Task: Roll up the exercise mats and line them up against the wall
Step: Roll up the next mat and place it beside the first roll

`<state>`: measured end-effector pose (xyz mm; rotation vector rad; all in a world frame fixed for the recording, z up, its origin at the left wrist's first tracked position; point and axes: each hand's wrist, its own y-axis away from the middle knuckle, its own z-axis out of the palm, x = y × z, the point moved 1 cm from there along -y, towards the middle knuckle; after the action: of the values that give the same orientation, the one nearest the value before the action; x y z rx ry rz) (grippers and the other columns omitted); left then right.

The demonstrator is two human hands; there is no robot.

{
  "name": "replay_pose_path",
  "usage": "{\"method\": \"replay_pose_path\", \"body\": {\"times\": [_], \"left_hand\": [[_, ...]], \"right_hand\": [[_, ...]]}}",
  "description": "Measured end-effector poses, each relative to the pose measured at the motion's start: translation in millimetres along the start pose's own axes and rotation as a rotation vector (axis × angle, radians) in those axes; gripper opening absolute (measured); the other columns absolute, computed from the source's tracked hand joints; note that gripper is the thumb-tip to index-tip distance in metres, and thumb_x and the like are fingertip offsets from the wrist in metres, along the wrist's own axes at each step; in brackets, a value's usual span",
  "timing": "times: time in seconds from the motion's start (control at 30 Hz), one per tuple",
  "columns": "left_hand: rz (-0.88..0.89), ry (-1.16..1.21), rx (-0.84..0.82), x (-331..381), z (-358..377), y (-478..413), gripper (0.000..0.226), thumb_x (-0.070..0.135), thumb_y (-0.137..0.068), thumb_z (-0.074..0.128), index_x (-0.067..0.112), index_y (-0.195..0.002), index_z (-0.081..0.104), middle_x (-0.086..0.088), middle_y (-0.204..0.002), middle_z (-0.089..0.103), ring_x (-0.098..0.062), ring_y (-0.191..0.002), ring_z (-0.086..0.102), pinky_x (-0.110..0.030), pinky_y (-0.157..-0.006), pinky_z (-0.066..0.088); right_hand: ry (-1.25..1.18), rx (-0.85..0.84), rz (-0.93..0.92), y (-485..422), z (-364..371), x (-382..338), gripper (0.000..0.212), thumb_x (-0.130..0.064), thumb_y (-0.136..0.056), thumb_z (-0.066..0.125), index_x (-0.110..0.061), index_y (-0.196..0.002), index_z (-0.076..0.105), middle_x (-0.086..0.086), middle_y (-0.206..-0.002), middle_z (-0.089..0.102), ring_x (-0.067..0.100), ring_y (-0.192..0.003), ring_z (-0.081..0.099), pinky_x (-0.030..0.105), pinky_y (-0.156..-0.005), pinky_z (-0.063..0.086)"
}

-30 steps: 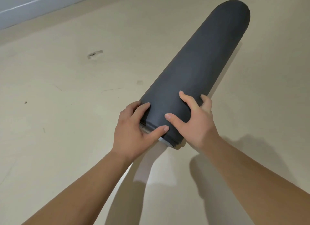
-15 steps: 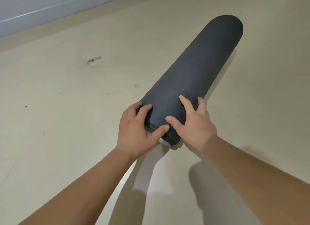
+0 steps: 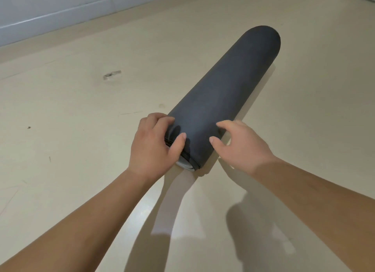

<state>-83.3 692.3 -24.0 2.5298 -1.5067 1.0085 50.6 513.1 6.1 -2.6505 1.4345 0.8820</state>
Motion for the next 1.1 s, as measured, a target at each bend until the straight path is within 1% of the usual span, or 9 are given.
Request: {"method": "replay_pose_path", "body": {"times": [0.07,0.13,0.23,0.4,0.47,0.6,0.77,0.9,1.1], "left_hand": [[0.143,0.03,-0.036,28,1,6,0.023,0.033,-0.093,0.07,0.02,-0.112,0.071,0.006,-0.108,0.064,-0.014,-0.095,0.06,-0.032,-0.075,0.052],[0.201,0.112,-0.184,60,12,15,0.013,0.031,-0.094,0.07,0.024,-0.104,0.072,0.013,-0.091,0.064,-0.007,-0.076,0.06,-0.032,-0.066,0.053],[0.247,0.147,-0.394,107,46,29,0.018,0.033,-0.095,0.07,0.026,-0.11,0.074,0.017,-0.088,0.067,-0.007,-0.068,0.062,-0.031,-0.067,0.055],[0.337,0.137,-0.736,199,115,68,0.024,0.038,-0.098,0.064,0.032,-0.12,0.069,0.02,-0.1,0.067,-0.004,-0.078,0.064,-0.029,-0.078,0.052],[0.409,0.126,-0.911,242,146,96,0.028,0.037,-0.097,0.066,0.033,-0.125,0.066,0.018,-0.106,0.065,-0.004,-0.083,0.064,-0.029,-0.081,0.053],[0.657,0.08,-1.232,332,199,173,0.044,0.039,-0.097,0.067,0.03,-0.139,0.059,0.009,-0.127,0.063,-0.013,-0.099,0.067,-0.033,-0.091,0.054],[0.992,-0.053,-1.344,414,239,252,0.053,0.037,-0.099,0.065,0.027,-0.149,0.05,0.006,-0.141,0.053,-0.019,-0.12,0.06,-0.037,-0.097,0.052],[1.231,-0.264,-1.337,459,258,274,0.055,0.037,-0.1,0.062,0.025,-0.151,0.047,0.004,-0.147,0.048,-0.021,-0.124,0.057,-0.042,-0.101,0.052],[1.435,-0.439,-1.323,549,238,283,0.057,0.042,-0.099,0.063,0.027,-0.151,0.048,0.002,-0.147,0.051,-0.024,-0.129,0.054,-0.041,-0.105,0.049]], "right_hand": [[0.029,-0.02,0.017,12,-8,18,0.047,-0.053,-0.102,0.052,-0.037,-0.146,0.05,-0.012,-0.141,0.053,0.013,-0.114,0.06,0.035,-0.091,0.049],[0.062,-0.068,0.068,27,-18,44,0.046,-0.055,-0.101,0.053,-0.04,-0.144,0.052,-0.014,-0.139,0.056,0.013,-0.12,0.059,0.035,-0.096,0.049],[0.095,-0.126,0.165,58,-39,95,0.046,-0.058,-0.099,0.054,-0.042,-0.142,0.052,-0.014,-0.136,0.058,0.013,-0.121,0.059,0.035,-0.098,0.05],[0.054,-0.17,0.333,152,-74,200,0.043,-0.061,-0.097,0.055,-0.042,-0.135,0.057,-0.014,-0.126,0.061,0.009,-0.108,0.058,0.034,-0.097,0.049],[0.118,-0.214,0.398,207,-84,243,0.044,-0.062,-0.099,0.051,-0.041,-0.138,0.055,-0.014,-0.129,0.061,0.008,-0.107,0.055,0.033,-0.097,0.047],[0.175,-0.318,0.593,329,-93,311,0.05,-0.066,-0.1,0.045,-0.041,-0.144,0.049,-0.011,-0.14,0.059,0.014,-0.114,0.062,0.035,-0.096,0.051],[0.108,-0.32,0.821,450,-77,363,0.046,-0.069,-0.099,0.045,-0.043,-0.137,0.051,-0.012,-0.126,0.064,0.011,-0.086,0.068,0.032,-0.078,0.052],[0.02,-0.203,0.925,510,-65,383,0.049,-0.068,-0.098,0.047,-0.042,-0.138,0.053,-0.009,-0.131,0.062,0.019,-0.111,0.063,0.035,-0.092,0.051],[0.016,-0.21,0.985,564,-72,393,0.05,-0.065,-0.102,0.042,-0.034,-0.14,0.052,-0.004,-0.13,0.061,0.023,-0.112,0.062,0.036,-0.087,0.048]]}}
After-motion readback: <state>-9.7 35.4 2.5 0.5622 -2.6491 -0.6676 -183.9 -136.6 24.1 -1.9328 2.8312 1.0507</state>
